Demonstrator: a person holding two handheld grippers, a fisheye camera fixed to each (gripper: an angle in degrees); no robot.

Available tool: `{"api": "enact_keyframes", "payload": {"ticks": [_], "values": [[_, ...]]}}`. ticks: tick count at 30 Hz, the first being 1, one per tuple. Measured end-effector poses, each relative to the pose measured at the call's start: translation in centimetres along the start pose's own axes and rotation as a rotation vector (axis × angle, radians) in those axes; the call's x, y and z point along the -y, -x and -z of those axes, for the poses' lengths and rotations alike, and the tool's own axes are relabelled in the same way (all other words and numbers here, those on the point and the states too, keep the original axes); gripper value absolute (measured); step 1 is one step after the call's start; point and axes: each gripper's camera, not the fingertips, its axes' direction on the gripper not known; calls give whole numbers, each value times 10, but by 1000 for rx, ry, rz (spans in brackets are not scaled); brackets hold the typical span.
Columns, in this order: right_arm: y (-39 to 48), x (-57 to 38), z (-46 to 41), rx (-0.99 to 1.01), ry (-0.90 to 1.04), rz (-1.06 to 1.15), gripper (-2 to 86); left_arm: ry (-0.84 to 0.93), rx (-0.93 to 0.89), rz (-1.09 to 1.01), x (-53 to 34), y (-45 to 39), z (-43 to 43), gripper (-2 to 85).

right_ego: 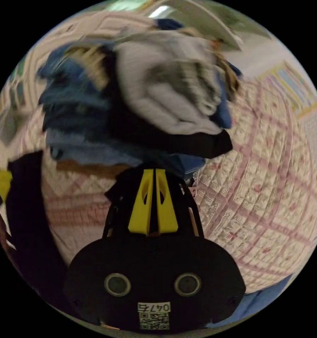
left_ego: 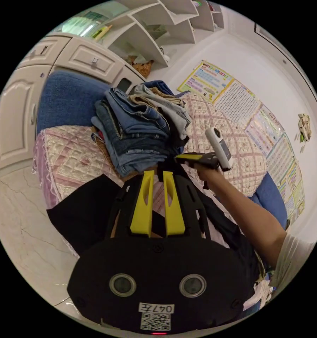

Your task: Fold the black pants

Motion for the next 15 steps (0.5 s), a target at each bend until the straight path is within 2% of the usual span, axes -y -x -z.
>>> {"api": "enact_keyframes", "payload": {"ticks": [3, 6, 7, 9, 11, 13, 15], "values": [[-57, 18, 23, 46, 138, -134, 31, 3, 8, 18, 16, -5, 17, 41], [-67, 16, 55, -51, 206, -92, 53, 60, -18, 51, 30, -8, 24, 41], [-66, 14, 66, -64, 195, -74, 52, 68, -26, 57, 32, -9, 26, 41], [-60, -4, 123, -129, 29, -27, 36, 79, -49, 69, 41, -18, 41, 42], [-55, -20, 164, -105, -94, 27, 17, 66, -58, 73, 47, -27, 57, 42], [-52, -27, 189, -3, -104, 101, 7, 52, -66, 77, 52, -35, 73, 41], [-46, -29, 198, 74, -15, 194, 4, 45, -75, 85, 57, -45, 90, 40]]}}
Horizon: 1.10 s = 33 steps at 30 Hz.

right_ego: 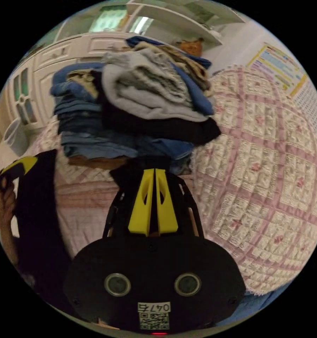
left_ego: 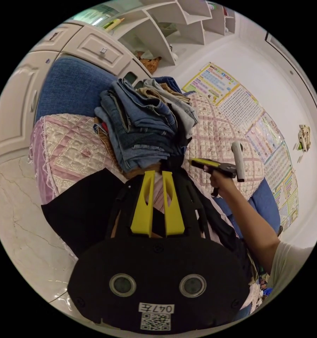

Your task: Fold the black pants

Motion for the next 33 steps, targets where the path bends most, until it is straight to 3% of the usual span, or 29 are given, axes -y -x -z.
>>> {"api": "enact_keyframes", "payload": {"ticks": [3, 10, 16, 22, 28, 30, 33], "values": [[-1, 5, -7, -5, 150, 64, 16, 20, -11, 0, 2, -15, 16, 40], [-25, -15, 7, 147, 242, 69, 13, 68, -34, -23, 2, -48, 46, 40], [-32, -78, 98, 102, 68, 110, -3, 86, -74, -22, -8, -71, 73, 39], [-65, -159, 211, 237, -136, 74, 7, 40, -193, -87, -29, -99, 103, 61], [-109, -256, 303, 427, -331, -16, -5, 10, -482, -141, -54, -126, 113, 188], [-119, -287, 321, 447, -355, -59, -6, 6, -611, -226, -65, -157, 123, 237], [-124, -318, 333, 443, -355, -95, -6, -40, -659, -357, -86, -211, 149, 256]]}}
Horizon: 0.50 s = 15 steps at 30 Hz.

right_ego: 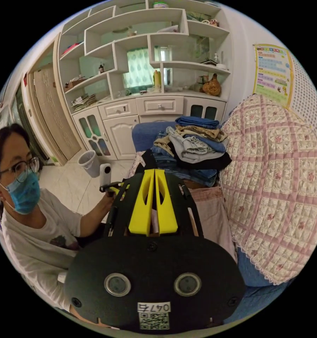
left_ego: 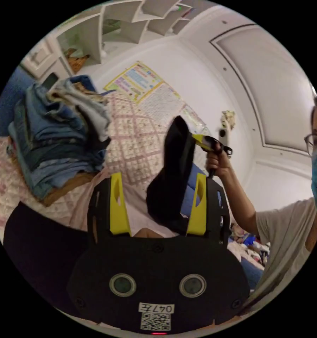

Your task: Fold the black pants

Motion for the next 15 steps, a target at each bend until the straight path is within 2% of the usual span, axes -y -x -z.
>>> {"api": "enact_keyframes", "payload": {"ticks": [4, 7, 10, 13, 15], "values": [[5, -26, 20, 20, 5, 12, -6, -39, 87, -36, -8, -33, -27, 198], [5, -47, 33, 21, 8, 25, -6, -89, -55, -27, -5, -34, -36, 111], [2, -62, 41, -51, 3, 63, -6, -81, -100, -142, 12, -55, -34, 13], [-2, -64, 23, -173, -14, 174, -6, -1, 0, -125, 35, -61, -47, -1], [-22, -59, -23, -301, 26, 218, -6, 107, 175, -24, 45, -39, -79, -4]]}}
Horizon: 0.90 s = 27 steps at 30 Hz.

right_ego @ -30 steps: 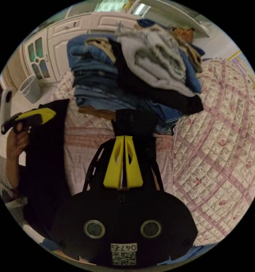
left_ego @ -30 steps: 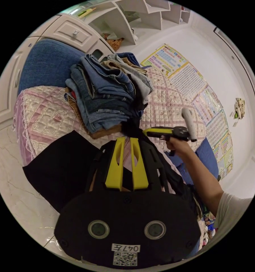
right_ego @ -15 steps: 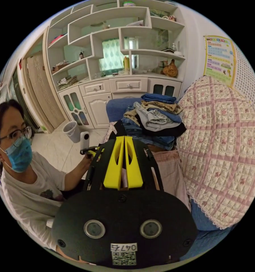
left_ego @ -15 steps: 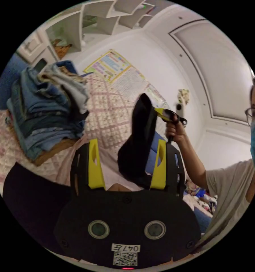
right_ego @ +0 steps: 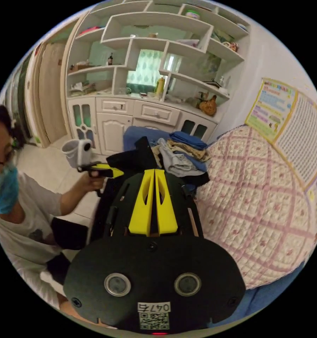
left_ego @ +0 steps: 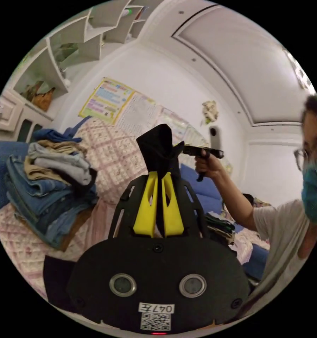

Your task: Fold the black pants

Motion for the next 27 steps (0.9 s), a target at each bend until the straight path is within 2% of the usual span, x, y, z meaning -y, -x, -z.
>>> {"api": "enact_keyframes", "payload": {"ticks": [4, 9, 12, 14, 16, 19, 23, 27], "values": [[-20, -12, -108, -38, 53, -27, -6, 164, 222, 43, -10, 32, -70, -6], [-30, -87, -245, -56, 74, -64, -3, 330, 489, -51, -62, 57, -170, -8], [-49, -130, -286, -196, 108, -174, 4, 417, 563, -13, -99, 81, -233, -8], [-67, -153, -293, -183, 152, -213, 11, 454, 634, 9, -117, 95, -262, -8], [-86, -179, -284, -158, 176, -238, 18, 461, 624, 56, -126, 109, -277, -7], [-121, -234, -264, -133, 253, -244, 22, 375, 525, 107, -129, 118, -281, -3], [-183, -345, -270, -26, 523, -380, 22, 466, 523, 105, -135, 119, -301, 30], [-207, -448, -277, -116, 662, -468, 18, 456, 532, 28, -156, 98, -269, 73]]}}
